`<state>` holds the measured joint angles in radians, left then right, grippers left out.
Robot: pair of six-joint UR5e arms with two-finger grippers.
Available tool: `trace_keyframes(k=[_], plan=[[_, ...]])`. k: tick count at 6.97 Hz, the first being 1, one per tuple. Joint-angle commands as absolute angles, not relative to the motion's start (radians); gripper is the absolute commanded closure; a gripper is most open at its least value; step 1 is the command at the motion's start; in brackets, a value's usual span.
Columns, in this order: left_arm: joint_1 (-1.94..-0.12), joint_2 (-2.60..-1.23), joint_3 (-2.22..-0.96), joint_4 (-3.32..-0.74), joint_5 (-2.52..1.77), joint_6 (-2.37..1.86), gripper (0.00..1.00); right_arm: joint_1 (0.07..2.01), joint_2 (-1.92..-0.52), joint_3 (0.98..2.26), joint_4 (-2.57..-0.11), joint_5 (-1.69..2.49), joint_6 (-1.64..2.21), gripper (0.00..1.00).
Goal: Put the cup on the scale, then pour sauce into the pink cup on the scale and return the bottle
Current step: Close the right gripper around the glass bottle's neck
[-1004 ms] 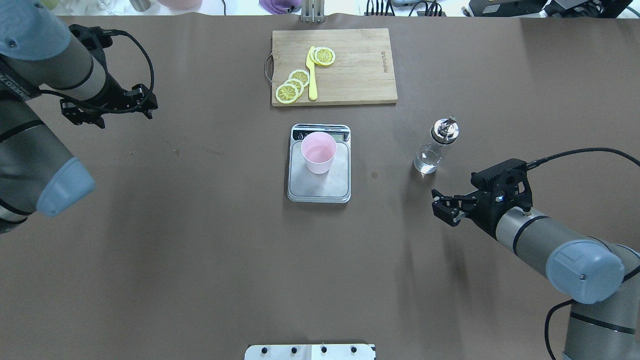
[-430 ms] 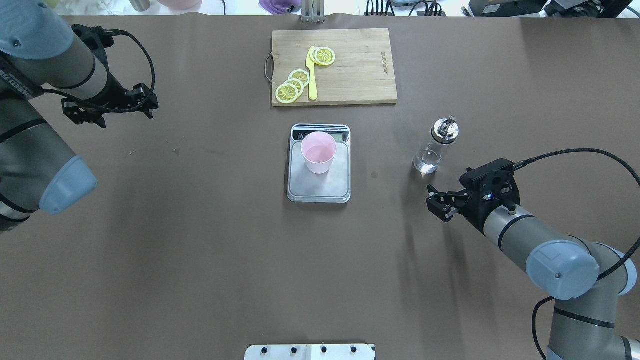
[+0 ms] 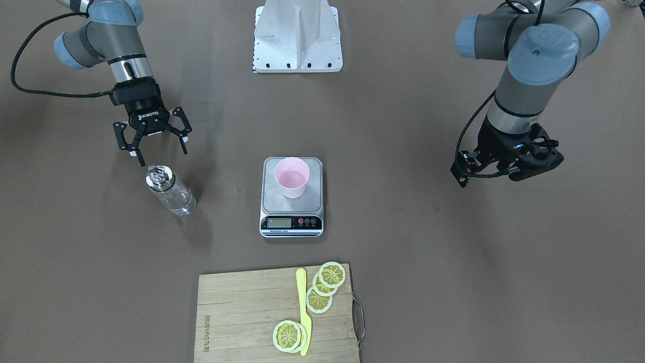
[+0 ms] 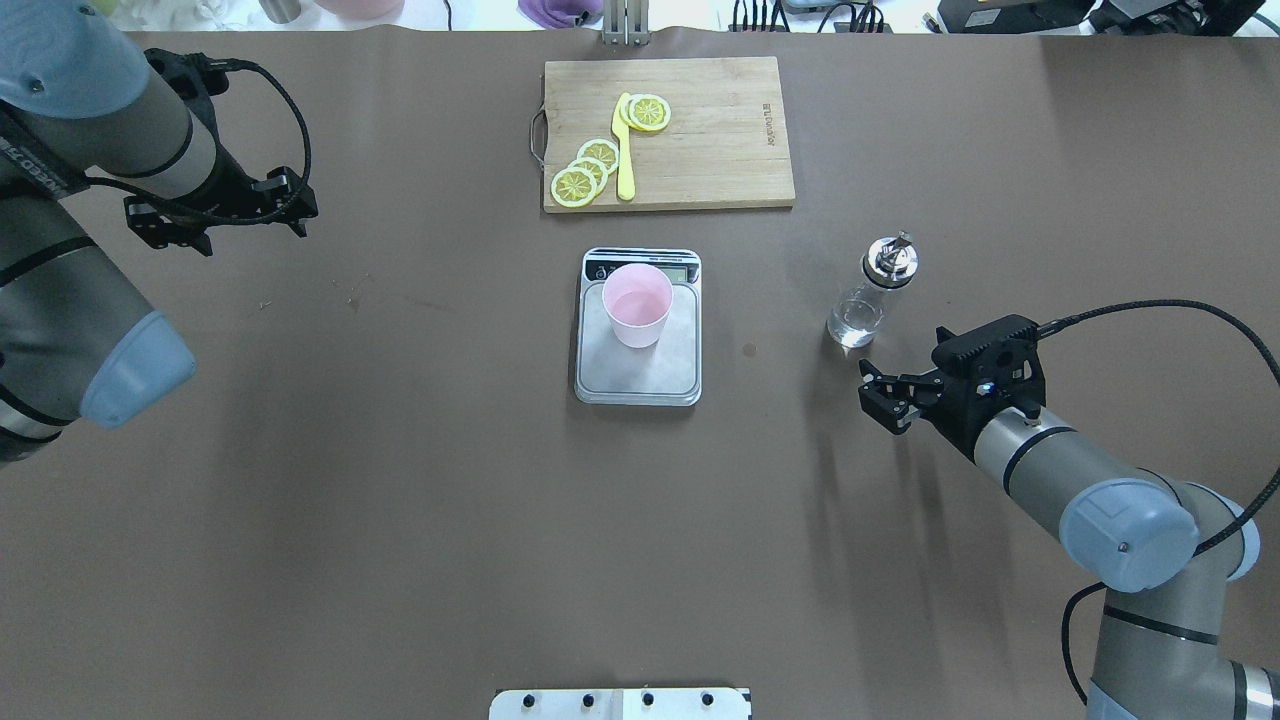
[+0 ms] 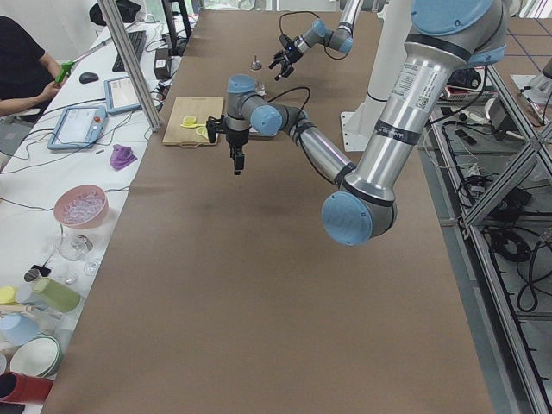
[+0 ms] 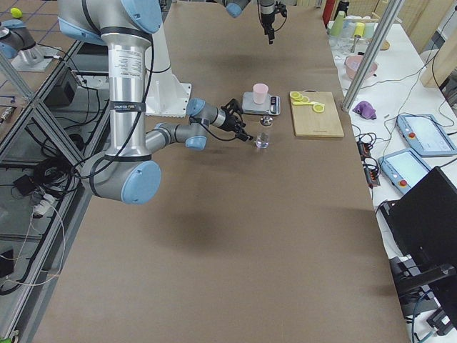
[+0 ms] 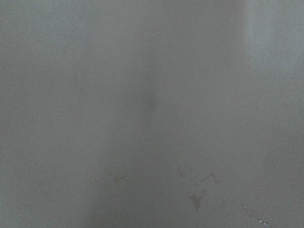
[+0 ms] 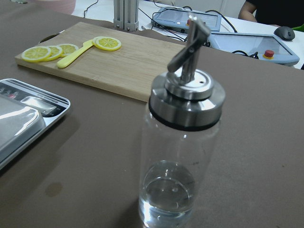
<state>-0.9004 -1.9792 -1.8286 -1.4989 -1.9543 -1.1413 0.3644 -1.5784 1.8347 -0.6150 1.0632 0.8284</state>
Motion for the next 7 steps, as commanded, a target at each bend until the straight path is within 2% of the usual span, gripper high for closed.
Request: trace_keyframes(k=[1,2,5,7], plan=[[-0.900,-1.979,-1.829,-1.499,-1.954,-1.141,0.01,0.383,-1.546,1.807,-0.601,1.037,0.778,0.02],[-0.900,-1.980,-1.829,-1.499,-1.954,-1.141,0.01,0.399,-1.507,1.761,-0.600,1.037,0.775,0.02],[-0.900,-1.980,-1.825,-1.499,-1.953,-1.141,0.01,0.413,-1.499,1.741,-0.600,1.039,0.779,0.02],[-0.900,-1.980,-1.818,-1.499,-1.954,-1.140,0.01,0.416,-1.427,1.675,-0.585,1.039,0.784,0.02]])
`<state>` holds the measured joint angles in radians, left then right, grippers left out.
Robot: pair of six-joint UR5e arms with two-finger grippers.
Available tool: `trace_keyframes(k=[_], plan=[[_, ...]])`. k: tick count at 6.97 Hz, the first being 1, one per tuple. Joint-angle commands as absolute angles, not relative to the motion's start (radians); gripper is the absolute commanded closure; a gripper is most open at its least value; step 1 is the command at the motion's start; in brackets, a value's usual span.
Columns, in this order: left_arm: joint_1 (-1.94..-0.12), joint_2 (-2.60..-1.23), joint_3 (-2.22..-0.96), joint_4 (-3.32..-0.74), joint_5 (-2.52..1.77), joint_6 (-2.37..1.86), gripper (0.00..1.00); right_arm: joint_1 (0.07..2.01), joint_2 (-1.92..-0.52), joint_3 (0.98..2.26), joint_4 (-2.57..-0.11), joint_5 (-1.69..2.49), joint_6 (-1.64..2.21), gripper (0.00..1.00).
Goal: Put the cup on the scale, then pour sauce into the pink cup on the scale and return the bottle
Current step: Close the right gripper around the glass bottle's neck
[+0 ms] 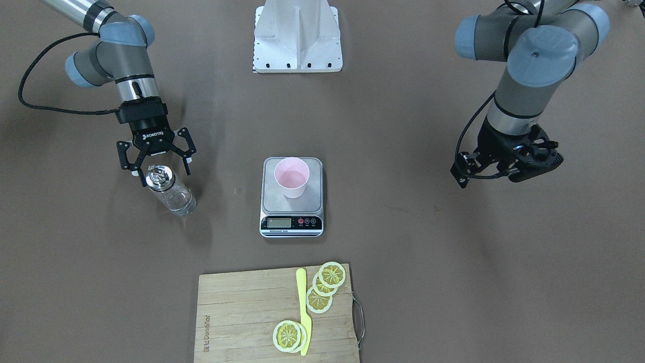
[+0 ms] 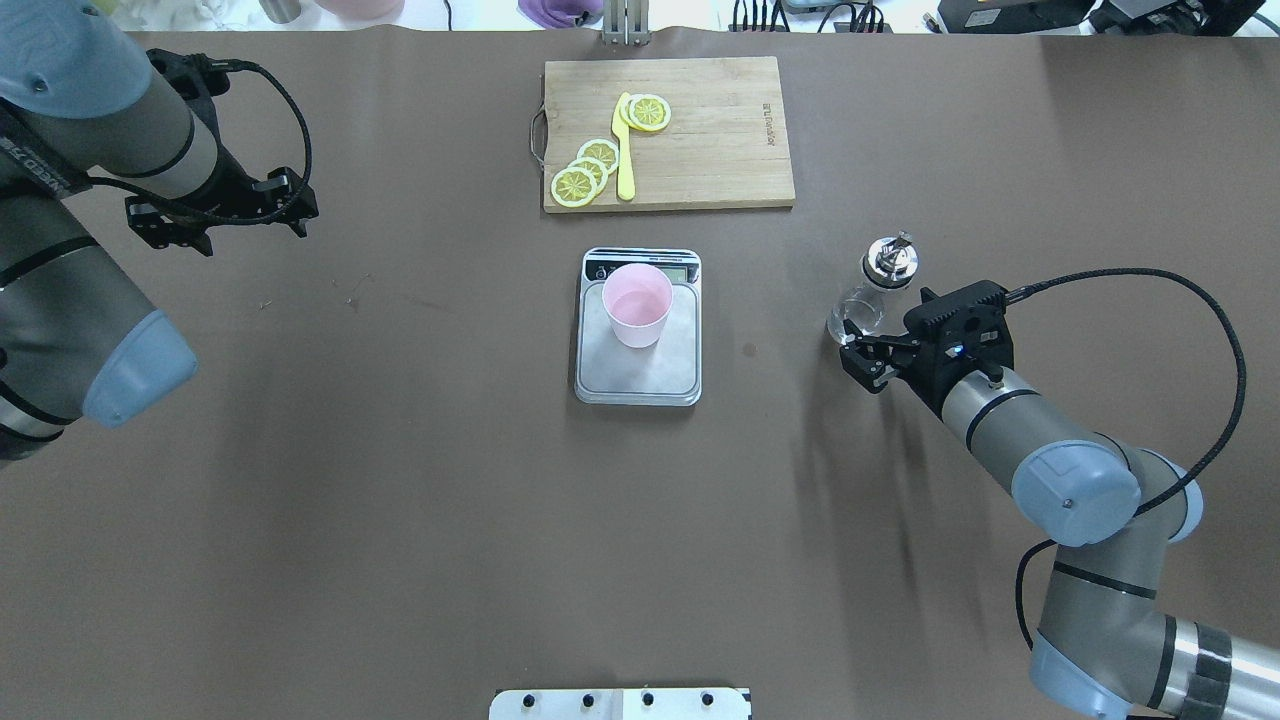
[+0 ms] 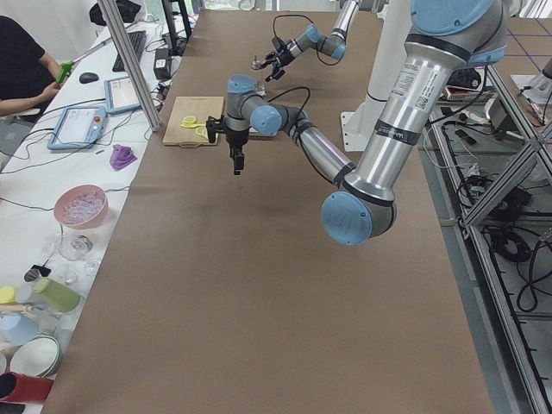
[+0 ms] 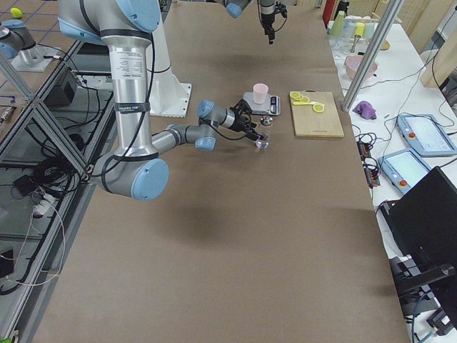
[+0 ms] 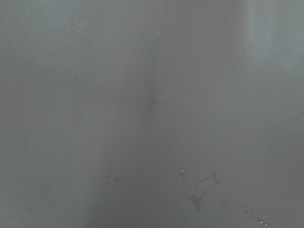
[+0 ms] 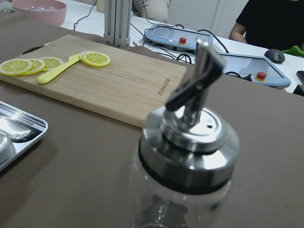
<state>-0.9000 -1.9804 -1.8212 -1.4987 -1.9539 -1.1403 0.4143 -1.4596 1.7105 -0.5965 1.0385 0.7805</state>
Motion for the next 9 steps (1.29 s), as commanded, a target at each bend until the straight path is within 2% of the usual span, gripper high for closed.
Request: trace_keyframes(k=[1,3,8,9], plan=[[-0.900,-1.982,-1.818,-1.497,-1.954,-1.140,0.01,0.422,-1.427,1.634,-0.519,1.039,0.781,0.02],[-0.899,-1.988,-1.818,-1.497,-1.954,-1.140,0.01,0.442,-1.427,1.540,-0.390,1.045,0.775,0.02],[-0.899,-1.988,-1.812,-1.496,-1.954,-1.140,0.01,0.451,-1.391,1.531,-0.385,1.046,0.773,0.02],[-0.899,-1.988,-1.812,-1.496,-1.956,-1.140,0.01,0.451,-1.391,1.525,-0.385,1.046,0.778,0.13]])
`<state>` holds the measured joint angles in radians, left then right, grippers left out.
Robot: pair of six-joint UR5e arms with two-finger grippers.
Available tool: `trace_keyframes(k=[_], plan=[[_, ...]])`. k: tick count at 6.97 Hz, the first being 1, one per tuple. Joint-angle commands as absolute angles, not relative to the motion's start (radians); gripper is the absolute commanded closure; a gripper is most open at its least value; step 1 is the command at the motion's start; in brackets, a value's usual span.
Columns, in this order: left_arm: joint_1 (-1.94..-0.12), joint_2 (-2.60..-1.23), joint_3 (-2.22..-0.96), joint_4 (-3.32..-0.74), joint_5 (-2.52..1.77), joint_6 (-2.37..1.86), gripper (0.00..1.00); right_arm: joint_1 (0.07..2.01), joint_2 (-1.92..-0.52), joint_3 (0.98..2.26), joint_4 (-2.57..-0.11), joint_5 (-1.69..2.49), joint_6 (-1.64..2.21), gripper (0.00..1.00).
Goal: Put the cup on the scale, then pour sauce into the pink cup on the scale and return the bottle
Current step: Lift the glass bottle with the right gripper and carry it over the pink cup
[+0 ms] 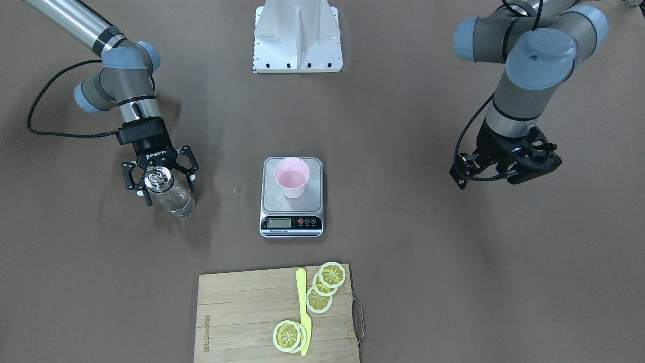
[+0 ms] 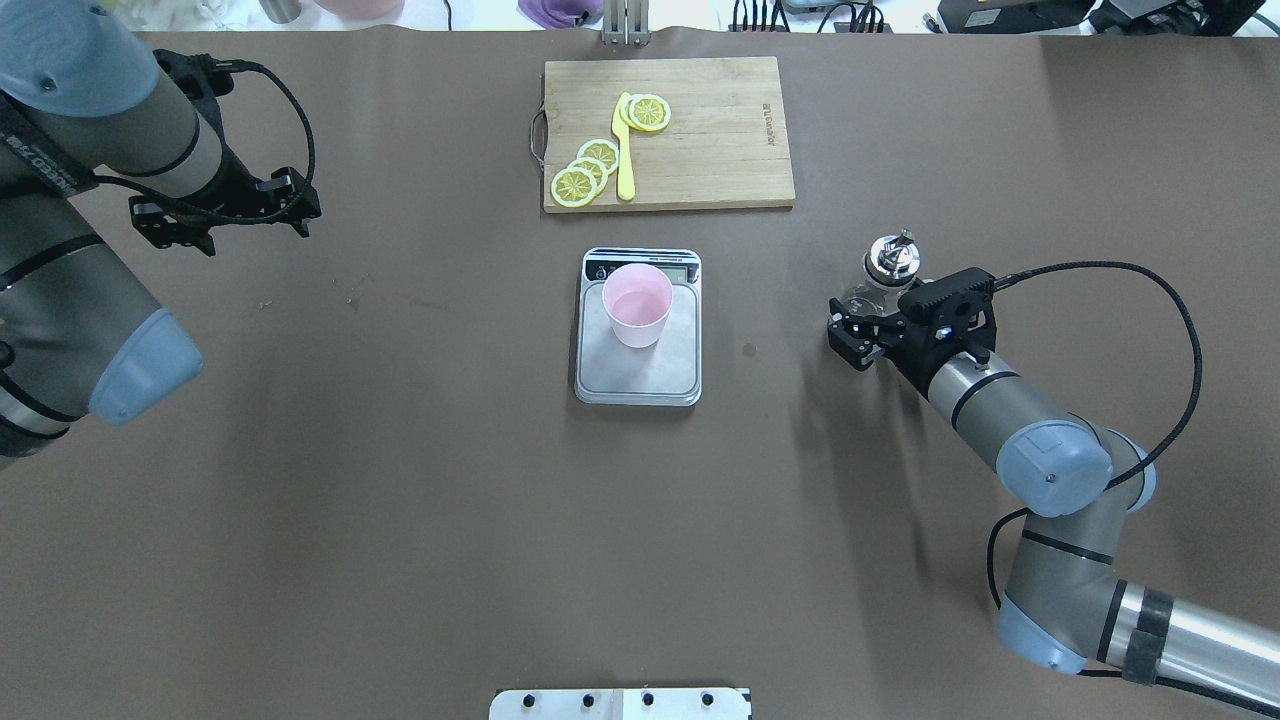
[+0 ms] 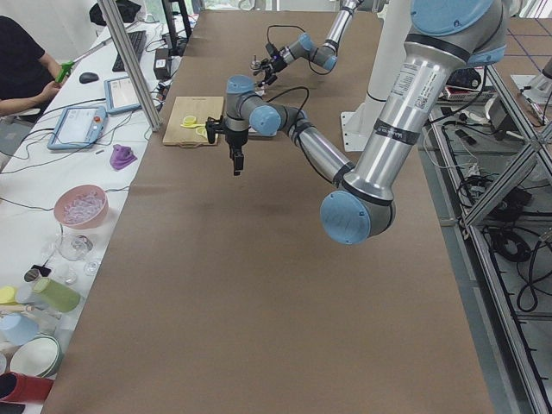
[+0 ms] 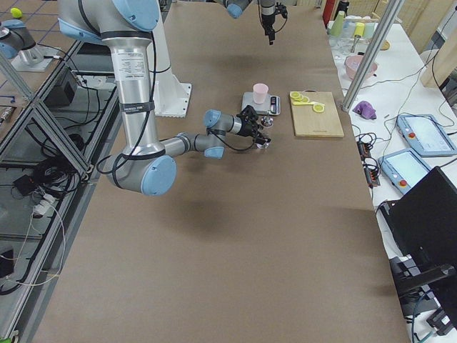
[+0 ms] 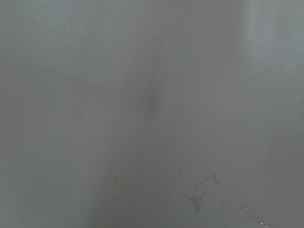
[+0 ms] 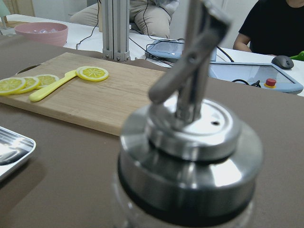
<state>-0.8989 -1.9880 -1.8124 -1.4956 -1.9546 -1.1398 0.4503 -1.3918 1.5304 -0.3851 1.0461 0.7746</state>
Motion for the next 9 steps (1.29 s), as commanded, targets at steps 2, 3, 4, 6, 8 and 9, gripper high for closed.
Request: trace_keyframes(k=[2,3,4,6,8,9], plan=[[-0.899,-1.990,-1.813,-1.496,-1.957,-1.140,0.01,0.451,-1.378,1.522,-0.385,1.046,0.785,0.68],[-0.899,-1.991,-1.812,-1.496,-1.956,-1.141,0.01,0.451,-1.376,1.523,-0.385,1.046,0.785,0.79],[-0.899,-1.991,-1.813,-1.494,-1.956,-1.140,0.01,0.459,-1.376,1.525,-0.388,1.051,0.773,0.86],[-0.899,-1.990,-1.813,-1.494,-1.956,-1.141,0.01,0.518,-1.352,1.532,-0.416,1.112,0.735,0.89],[-0.900,-1.988,-1.813,-1.494,-1.959,-1.140,0.01,0.561,-1.298,1.561,-0.527,1.120,0.573,0.89],[-0.905,-1.990,-1.813,-1.493,-1.960,-1.138,0.01,0.566,-1.281,1.618,-0.649,1.112,0.501,0.89]])
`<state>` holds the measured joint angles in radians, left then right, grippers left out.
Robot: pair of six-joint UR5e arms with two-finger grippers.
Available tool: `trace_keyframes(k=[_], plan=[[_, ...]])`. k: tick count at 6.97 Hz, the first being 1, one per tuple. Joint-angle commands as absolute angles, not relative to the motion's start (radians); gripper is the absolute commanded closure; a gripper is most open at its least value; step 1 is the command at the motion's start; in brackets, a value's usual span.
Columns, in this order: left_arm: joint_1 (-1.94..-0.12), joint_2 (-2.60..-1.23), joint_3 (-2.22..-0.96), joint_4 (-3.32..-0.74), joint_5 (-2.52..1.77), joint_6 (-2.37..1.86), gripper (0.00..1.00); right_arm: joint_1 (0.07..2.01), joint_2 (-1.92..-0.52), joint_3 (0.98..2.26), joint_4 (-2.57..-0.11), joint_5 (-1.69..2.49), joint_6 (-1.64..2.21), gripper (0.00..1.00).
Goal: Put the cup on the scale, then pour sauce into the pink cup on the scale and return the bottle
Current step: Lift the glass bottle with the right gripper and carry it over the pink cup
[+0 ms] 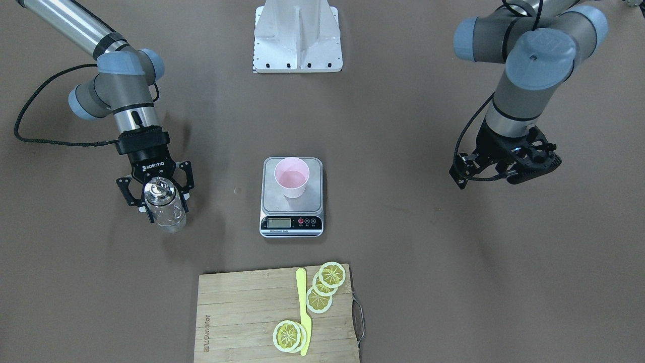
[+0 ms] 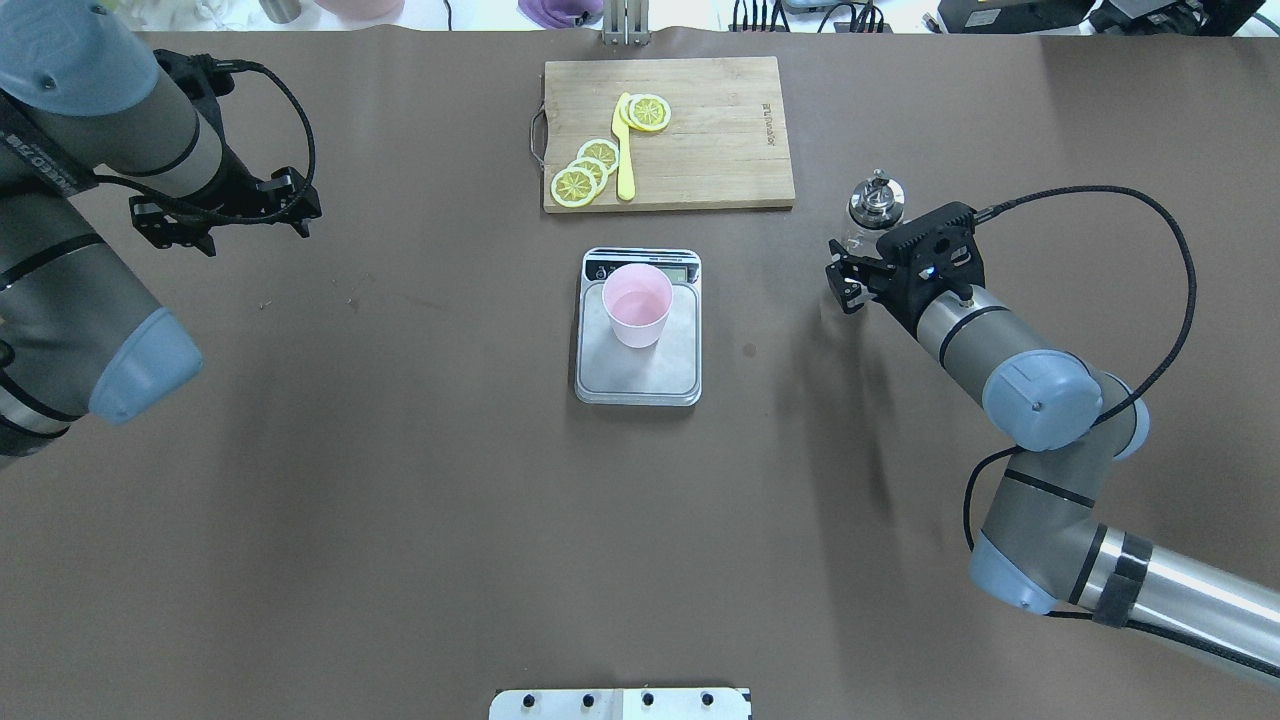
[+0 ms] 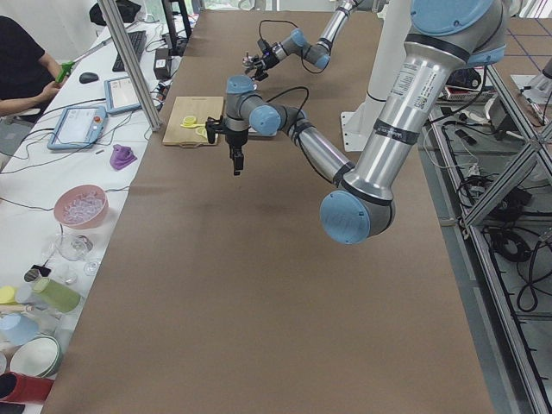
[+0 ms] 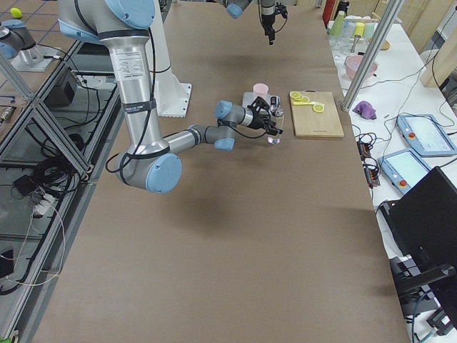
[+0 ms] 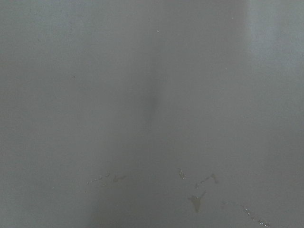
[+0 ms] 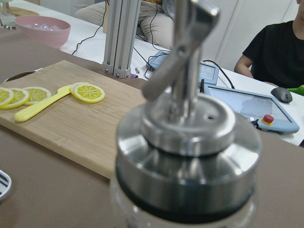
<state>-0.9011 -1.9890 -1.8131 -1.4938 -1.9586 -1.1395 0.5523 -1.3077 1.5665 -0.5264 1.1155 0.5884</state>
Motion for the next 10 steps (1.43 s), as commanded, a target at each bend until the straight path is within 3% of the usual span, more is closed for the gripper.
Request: trace_keyframes(k=[1,3,7,10], plan=[[-0.926,-1.988,-1.813,-1.488,-1.962,-1.102,0.01,0.569,-1.279,1.682,-0.746,1.100,0.410,0.89],[-1.009,-1.951,-1.813,-1.468,-1.998,-0.877,0.01,0.560,-1.226,1.741,-0.926,1.024,0.364,0.89],[-1.176,-1.772,-1.802,-1.470,-2.097,-0.361,0.01,0.392,-1.129,1.727,-1.119,0.703,0.207,0.89],[-1.209,-1.712,-1.781,-1.470,-2.098,-0.284,0.01,0.367,-1.086,1.727,-1.256,0.614,0.027,0.88]])
